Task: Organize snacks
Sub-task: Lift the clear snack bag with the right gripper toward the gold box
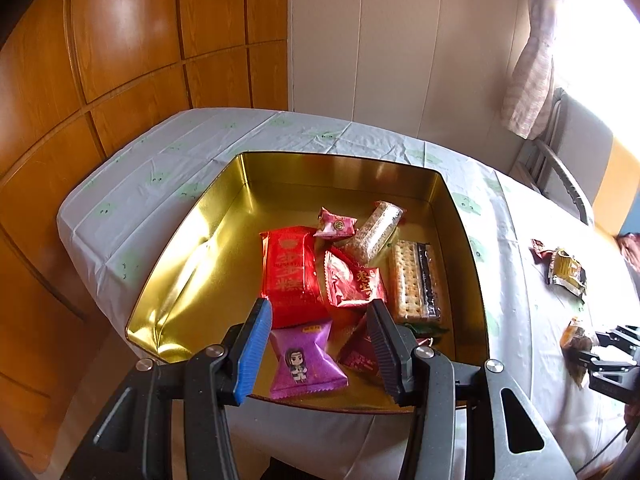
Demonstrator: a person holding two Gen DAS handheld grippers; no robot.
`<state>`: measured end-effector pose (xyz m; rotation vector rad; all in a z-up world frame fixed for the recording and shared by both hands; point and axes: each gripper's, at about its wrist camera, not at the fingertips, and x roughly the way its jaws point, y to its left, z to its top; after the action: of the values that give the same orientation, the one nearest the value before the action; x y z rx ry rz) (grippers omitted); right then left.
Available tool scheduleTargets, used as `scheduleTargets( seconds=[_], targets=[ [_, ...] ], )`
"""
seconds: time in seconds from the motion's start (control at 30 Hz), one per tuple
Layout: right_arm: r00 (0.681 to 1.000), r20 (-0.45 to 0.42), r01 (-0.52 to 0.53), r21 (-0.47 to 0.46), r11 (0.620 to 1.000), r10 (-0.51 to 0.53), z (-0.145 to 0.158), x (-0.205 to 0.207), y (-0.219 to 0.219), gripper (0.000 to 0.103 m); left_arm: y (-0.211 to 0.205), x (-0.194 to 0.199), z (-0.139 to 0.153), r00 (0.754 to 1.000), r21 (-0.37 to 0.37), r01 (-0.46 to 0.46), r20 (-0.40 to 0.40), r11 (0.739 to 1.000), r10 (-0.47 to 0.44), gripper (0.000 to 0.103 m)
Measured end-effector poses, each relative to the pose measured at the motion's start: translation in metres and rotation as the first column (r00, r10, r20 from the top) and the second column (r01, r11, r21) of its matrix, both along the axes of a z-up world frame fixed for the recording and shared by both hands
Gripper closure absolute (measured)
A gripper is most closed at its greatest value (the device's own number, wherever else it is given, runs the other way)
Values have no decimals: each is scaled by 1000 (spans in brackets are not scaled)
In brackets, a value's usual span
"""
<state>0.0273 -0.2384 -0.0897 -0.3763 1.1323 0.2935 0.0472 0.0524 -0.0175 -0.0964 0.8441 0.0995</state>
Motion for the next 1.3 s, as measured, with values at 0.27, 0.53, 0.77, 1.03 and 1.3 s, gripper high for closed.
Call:
scheduleTargets(
  seconds=[0.27,0.53,0.77,1.03,1.3],
  targets=[
    [1000,-11,6,13,1000,-6,1,5,-2,61,1,-1,-3,1000,3,-5,-10,1000,5,53],
    [1000,15,19,55,998,-20,12,9,-8,60,6,-3,-6,1000,9,-22,-17,1000,22,53],
    [999,32,27,53,998,-29,15,10,-9,68,7,-5,-5,1000,15,-26,-15,1000,26,53],
    [998,39,45,46,998,-47,12,8,-7,71,14,-6,-4,999,9,-31,-9,999,31,53],
    [996,3,89,64,994,-89,13,5,2,71,24,-11,-1,999,13,-38,27,999,38,53]
  ],
)
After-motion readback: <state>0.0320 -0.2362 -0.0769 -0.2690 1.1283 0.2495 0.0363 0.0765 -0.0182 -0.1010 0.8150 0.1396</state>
